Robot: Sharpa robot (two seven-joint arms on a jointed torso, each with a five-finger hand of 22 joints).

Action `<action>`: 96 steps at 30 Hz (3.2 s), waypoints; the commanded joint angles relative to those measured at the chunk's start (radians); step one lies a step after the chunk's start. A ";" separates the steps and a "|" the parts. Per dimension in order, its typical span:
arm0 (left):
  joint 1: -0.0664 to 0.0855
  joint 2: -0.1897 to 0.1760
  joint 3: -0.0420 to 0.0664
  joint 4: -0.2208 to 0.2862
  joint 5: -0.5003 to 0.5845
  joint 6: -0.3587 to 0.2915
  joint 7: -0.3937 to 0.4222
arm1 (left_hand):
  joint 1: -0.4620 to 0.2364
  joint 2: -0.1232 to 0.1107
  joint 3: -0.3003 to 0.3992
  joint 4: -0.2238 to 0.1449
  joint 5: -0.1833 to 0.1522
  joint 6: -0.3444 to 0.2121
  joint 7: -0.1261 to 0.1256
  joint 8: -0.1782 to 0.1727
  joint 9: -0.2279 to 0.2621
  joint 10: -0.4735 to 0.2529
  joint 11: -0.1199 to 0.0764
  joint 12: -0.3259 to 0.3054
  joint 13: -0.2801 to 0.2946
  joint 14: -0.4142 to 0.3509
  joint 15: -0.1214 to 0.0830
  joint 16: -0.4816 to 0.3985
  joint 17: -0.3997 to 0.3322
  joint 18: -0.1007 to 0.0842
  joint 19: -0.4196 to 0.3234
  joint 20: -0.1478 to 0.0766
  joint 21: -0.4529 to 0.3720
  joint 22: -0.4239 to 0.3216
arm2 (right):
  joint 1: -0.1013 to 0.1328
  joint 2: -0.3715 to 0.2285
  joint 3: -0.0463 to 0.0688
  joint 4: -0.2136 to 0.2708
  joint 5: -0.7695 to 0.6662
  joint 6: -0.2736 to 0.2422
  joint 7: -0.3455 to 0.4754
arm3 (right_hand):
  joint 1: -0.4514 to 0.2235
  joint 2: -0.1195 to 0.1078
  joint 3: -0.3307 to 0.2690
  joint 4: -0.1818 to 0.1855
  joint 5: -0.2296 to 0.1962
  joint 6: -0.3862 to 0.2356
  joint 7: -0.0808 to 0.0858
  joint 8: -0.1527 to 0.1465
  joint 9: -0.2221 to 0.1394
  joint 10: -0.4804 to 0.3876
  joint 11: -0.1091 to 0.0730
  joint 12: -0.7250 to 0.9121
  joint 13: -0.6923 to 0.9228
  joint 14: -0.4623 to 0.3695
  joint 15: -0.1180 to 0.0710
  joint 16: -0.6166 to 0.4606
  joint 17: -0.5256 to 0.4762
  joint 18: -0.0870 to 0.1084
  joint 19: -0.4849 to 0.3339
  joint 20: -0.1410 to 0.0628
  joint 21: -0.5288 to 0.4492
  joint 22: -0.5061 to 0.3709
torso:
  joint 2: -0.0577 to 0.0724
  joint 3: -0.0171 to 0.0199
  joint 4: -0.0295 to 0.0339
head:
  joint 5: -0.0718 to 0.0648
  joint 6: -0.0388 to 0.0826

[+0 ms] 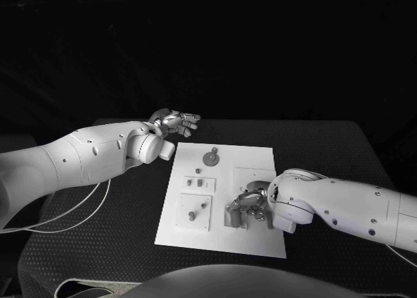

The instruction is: Assemble the parts on the task board

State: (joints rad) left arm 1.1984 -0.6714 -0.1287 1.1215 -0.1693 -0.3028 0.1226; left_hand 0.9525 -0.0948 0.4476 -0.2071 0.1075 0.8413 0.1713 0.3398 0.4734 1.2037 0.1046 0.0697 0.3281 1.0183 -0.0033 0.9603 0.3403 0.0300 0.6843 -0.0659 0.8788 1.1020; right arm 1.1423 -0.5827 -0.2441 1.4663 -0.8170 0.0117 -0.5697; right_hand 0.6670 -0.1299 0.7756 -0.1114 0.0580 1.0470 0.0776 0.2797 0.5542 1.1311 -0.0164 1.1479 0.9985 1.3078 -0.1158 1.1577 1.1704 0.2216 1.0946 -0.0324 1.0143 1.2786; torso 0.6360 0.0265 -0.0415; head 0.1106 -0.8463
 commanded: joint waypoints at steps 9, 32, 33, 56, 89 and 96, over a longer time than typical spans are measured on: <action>0.002 0.001 0.001 0.001 0.004 0.010 0.003 | -0.010 -0.002 0.001 0.007 -0.005 -0.007 0.002 0.004 -0.002 -0.010 0.000 -0.001 -0.001 0.000 0.005 -0.005 0.002 -0.001 -0.005 -0.031 -0.007 0.002 | -0.009 0.007 -0.004 -0.002 -0.021 0.028 0.009 | -0.026 -0.057 0.001 0.033 -0.009 0.006 0.009 -0.003 0.000 -0.002 -0.007 0.004 0.001 -0.001 -0.009 0.007 -0.002 0.040 0.002 -0.007 0.007 -0.005 | 0.000 0.0002 0.0006 | 0.000 0.000; 0.002 0.001 0.000 0.000 0.004 0.013 0.000 | -0.010 -0.003 0.002 0.008 -0.006 -0.007 0.002 0.004 -0.003 -0.011 0.001 -0.001 -0.001 0.000 0.005 -0.005 0.003 -0.001 -0.005 -0.030 -0.007 0.003 | -0.011 0.009 -0.004 -0.014 -0.026 0.015 0.012 | -0.033 -0.092 0.003 0.065 -0.009 0.000 0.010 -0.002 0.006 -0.006 -0.007 0.004 0.002 -0.003 -0.010 0.007 -0.003 0.040 0.002 -0.011 0.008 -0.010 | 0.000 0.0001 0.0000 | 0.001 0.003; 0.002 0.001 0.000 0.001 0.004 0.014 0.001 | -0.010 -0.003 0.002 0.008 -0.006 -0.008 0.002 0.004 -0.003 -0.011 0.001 -0.001 -0.001 0.000 0.005 -0.005 0.003 -0.001 -0.005 -0.030 -0.007 0.003 | -0.011 0.009 -0.004 -0.014 -0.027 0.014 0.012 | -0.036 -0.098 0.001 0.070 -0.009 -0.001 0.010 -0.002 0.006 -0.006 -0.007 0.004 0.002 -0.003 -0.010 0.008 -0.003 0.040 0.002 -0.011 0.008 -0.011 | 0.000 0.0004 -0.0005 | 0.002 0.003; 0.002 0.001 0.000 0.001 0.004 0.023 0.001 | -0.010 -0.004 0.002 0.009 -0.005 -0.008 0.003 0.005 -0.003 -0.011 0.001 -0.001 -0.002 -0.001 0.005 -0.005 0.005 -0.001 -0.005 -0.030 -0.008 0.004 | -0.011 0.004 -0.004 -0.013 -0.032 0.006 0.024 | -0.058 -0.106 -0.091 0.077 -0.009 -0.015 0.011 0.000 0.019 -0.013 -0.006 0.003 0.004 -0.010 -0.010 0.010 -0.004 0.040 -0.008 -0.017 0.012 -0.016 | 0.000 -0.0001 0.0003 | 0.001 0.004; 0.001 -0.010 0.000 0.005 0.002 0.024 0.002 | -0.007 -0.004 0.004 0.009 -0.005 -0.008 0.002 0.006 -0.004 -0.012 0.001 0.000 -0.002 0.000 0.005 -0.005 0.006 -0.001 -0.006 -0.030 -0.009 0.005 | -0.007 -0.128 0.005 0.143 -0.353 -0.087 0.222 | 0.155 -0.102 -0.182 -0.085 -0.001 0.003 0.003 0.008 0.034 0.013 -0.014 0.009 -0.002 0.006 -0.018 0.007 -0.015 0.040 0.004 -0.019 0.019 -0.036 | 0.001 0.0009 0.0002 | 0.003 0.005; 0.001 -0.010 0.000 0.005 0.001 0.026 0.001 | -0.007 -0.004 0.004 0.009 -0.005 -0.008 0.002 0.006 -0.004 -0.012 0.001 0.000 -0.002 0.000 0.005 -0.005 0.007 -0.001 -0.006 -0.030 -0.009 0.006 | -0.012 -0.115 0.005 0.141 -0.505 -0.034 0.205 | 0.216 -0.102 -0.178 -0.103 -0.009 0.051 -0.013 0.029 0.042 0.054 -0.029 0.029 0.002 0.016 -0.026 0.005 -0.022 0.040 0.018 -0.020 0.023 -0.045 | 0.000 -0.0001 0.0001 | 0.001 0.004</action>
State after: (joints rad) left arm 1.1985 -0.6821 -0.1291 1.1237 -0.1695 -0.2912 0.1176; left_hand 0.9486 -0.0986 0.4504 -0.2044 0.1075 0.8378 0.1749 0.3398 0.4702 1.1986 0.1064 0.0697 0.3276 1.0182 -0.0032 0.9603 0.3455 0.0298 0.6843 -0.0659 0.8749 1.1066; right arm 1.1329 -0.7028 -0.2387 1.6066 -1.1781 -0.0475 -0.3814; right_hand 0.8780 -0.2316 0.5949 -0.2099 0.0534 1.0918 0.0634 0.3060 0.5956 1.1799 -0.0442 1.1733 0.9993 1.3209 -0.1390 1.1655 1.1491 0.2325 1.1058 -0.0539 1.0362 1.2341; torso 0.6363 0.0268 -0.0414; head 0.1128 -0.8421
